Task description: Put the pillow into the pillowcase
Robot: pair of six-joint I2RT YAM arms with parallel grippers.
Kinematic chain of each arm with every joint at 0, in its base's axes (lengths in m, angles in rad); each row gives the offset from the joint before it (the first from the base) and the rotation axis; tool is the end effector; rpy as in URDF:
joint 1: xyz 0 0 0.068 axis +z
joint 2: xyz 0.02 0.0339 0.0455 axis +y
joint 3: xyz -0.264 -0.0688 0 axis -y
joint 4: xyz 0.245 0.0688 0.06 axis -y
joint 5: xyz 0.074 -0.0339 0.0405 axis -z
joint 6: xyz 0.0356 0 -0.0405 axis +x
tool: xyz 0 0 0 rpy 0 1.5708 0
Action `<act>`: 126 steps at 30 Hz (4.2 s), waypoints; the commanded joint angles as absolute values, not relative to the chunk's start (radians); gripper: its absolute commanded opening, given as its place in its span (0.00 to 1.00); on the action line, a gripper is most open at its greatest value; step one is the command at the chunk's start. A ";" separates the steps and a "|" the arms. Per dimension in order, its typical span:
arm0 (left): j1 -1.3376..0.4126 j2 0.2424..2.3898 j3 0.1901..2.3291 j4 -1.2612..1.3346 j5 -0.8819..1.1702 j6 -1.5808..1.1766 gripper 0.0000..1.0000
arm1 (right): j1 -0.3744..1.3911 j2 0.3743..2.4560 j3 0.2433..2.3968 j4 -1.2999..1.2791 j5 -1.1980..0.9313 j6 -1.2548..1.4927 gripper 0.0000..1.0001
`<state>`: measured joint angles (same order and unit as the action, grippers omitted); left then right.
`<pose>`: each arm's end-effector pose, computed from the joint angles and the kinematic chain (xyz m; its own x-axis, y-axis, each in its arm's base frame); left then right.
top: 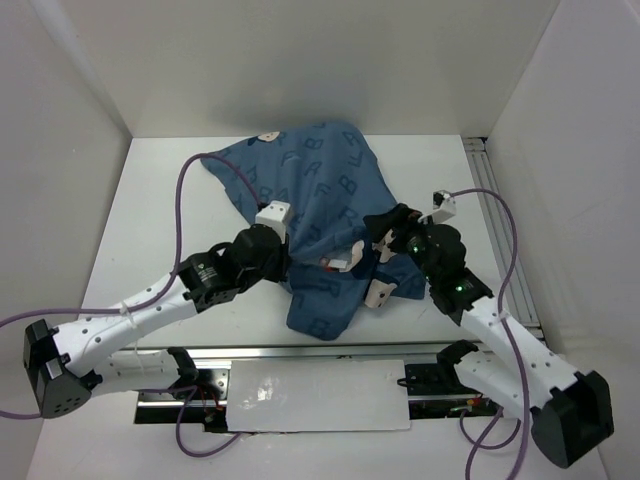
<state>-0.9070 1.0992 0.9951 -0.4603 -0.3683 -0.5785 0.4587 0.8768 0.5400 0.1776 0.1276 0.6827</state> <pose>0.1583 -0.1816 0.3256 -0.5753 -0.0925 -0.8127 0.2782 0.9122 -0.3007 0.1904 0.0890 0.2748 -0.3163 0.5417 -0.7788 -0.1637 0.7775 0.6073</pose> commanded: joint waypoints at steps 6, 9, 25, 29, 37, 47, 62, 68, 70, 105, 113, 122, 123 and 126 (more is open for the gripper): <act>-0.913 1.121 1.042 -0.419 -0.420 -0.634 0.00 | 0.468 0.796 0.626 -0.237 -0.074 0.370 1.00; -0.913 1.111 1.051 -0.410 -0.430 -0.624 0.00 | 0.477 0.827 0.655 -0.333 -0.113 0.302 1.00; -0.913 1.071 1.091 -0.391 -0.399 -0.597 0.00 | 0.578 1.205 0.678 0.018 -0.163 0.273 0.00; -0.913 1.060 1.091 -0.400 -0.399 -0.588 0.00 | 0.598 1.246 0.712 -0.046 -0.107 0.264 0.28; -0.913 1.051 1.071 -0.400 -0.399 -0.607 0.00 | 0.617 1.037 0.658 -0.135 -0.090 0.255 0.60; -0.913 1.060 1.060 -0.400 -0.408 -0.617 0.00 | 0.635 1.080 0.614 -0.160 -0.078 0.310 0.67; -0.913 1.060 1.042 -0.391 -0.377 -0.626 0.00 | 0.644 1.174 0.562 0.368 -0.083 0.362 0.00; -0.913 1.051 1.009 -0.367 -0.333 -0.635 0.00 | 0.644 1.114 0.453 0.684 -0.045 0.419 0.00; -0.913 1.051 1.009 -0.367 -0.333 -0.635 0.00 | 0.644 1.133 0.474 0.721 -0.032 0.419 0.00; -0.922 0.942 0.758 -0.391 -0.198 -0.758 0.19 | 0.664 1.212 0.661 0.323 0.466 0.516 1.00; -0.931 0.960 0.716 -0.410 -0.175 -0.770 0.93 | 0.565 0.976 0.765 -0.220 0.291 0.388 1.00; -0.951 0.830 0.615 -0.345 0.014 -0.724 1.00 | 0.289 0.985 0.743 -0.362 0.240 0.393 1.00; -0.951 0.844 0.615 -0.325 0.026 -0.736 1.00 | 0.264 0.985 0.742 -0.353 0.201 0.382 1.00; -0.991 0.940 0.584 -0.200 0.081 -0.746 1.00 | 0.184 1.022 0.716 -0.333 0.146 0.354 1.00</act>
